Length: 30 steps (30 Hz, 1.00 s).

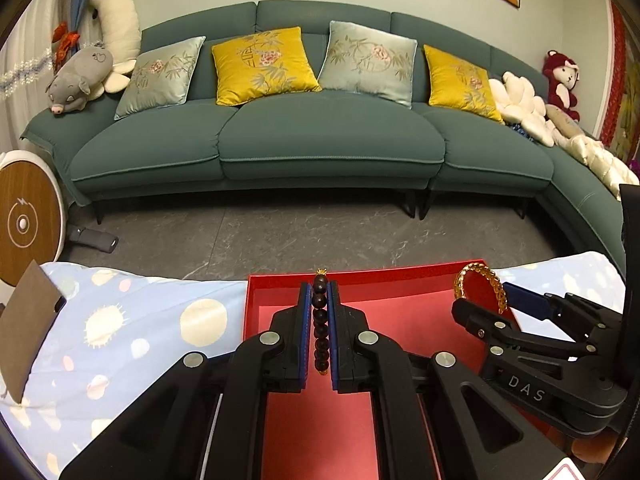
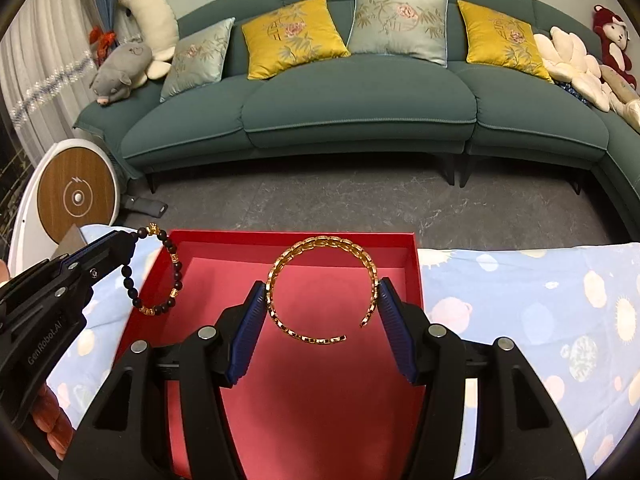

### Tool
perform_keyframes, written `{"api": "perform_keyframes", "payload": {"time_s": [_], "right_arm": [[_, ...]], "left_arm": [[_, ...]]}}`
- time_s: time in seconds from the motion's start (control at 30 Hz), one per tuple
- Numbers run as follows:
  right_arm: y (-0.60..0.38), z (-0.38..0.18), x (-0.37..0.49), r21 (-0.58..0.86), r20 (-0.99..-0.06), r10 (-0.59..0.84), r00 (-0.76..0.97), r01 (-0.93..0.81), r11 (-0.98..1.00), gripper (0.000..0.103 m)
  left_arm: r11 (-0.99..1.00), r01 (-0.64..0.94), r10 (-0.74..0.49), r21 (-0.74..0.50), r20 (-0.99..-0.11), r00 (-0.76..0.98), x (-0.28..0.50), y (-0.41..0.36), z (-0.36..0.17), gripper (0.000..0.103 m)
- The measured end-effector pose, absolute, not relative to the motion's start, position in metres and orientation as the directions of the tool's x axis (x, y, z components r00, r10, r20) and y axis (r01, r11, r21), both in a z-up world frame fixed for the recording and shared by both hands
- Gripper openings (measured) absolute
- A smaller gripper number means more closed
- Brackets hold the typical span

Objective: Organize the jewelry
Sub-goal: 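Carry the bead bracelet and gold bangle with both tools over the red box, then open both tools to drop the bracelet and bangle into the red box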

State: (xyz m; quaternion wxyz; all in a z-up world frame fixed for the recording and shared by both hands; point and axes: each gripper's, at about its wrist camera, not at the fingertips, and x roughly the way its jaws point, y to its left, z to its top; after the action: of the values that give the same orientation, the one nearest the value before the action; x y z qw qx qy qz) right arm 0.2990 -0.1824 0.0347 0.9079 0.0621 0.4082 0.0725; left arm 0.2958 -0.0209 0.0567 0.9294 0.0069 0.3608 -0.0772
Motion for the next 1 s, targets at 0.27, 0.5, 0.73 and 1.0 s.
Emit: {"api": "perform_keyframes", "payload": {"time_s": [0.27,0.5,0.73,1.0], "right_arm": [[-0.182,0.015,0.325,0.157,-0.777,0.164,0.608,-0.065,0.985,0.055],[-0.184,0.007,0.327,0.147,-0.785,0.15,0.601,-0.054,0.988,0.055],[-0.182,0.006,0.323,0.121,-0.775,0.137,0.617,-0.068,0.99,0.063],[-0.188,0.009,0.316,0.152,-0.756,0.154,0.636,-0.058,0.987,0.066]], "left_arm": [[0.994,0.111,-0.093,-0.02,-0.708,0.7,0.317,-0.022,0.035,0.005],[0.997,0.076,-0.069,-0.023,-0.72,0.691,0.324,-0.018,0.027,0.005],[0.999,0.041,-0.045,-0.023,-0.722,0.69,0.325,-0.011,0.026,0.01],[0.999,0.033,-0.019,0.007,-0.694,0.72,0.316,-0.012,0.035,0.048]]}}
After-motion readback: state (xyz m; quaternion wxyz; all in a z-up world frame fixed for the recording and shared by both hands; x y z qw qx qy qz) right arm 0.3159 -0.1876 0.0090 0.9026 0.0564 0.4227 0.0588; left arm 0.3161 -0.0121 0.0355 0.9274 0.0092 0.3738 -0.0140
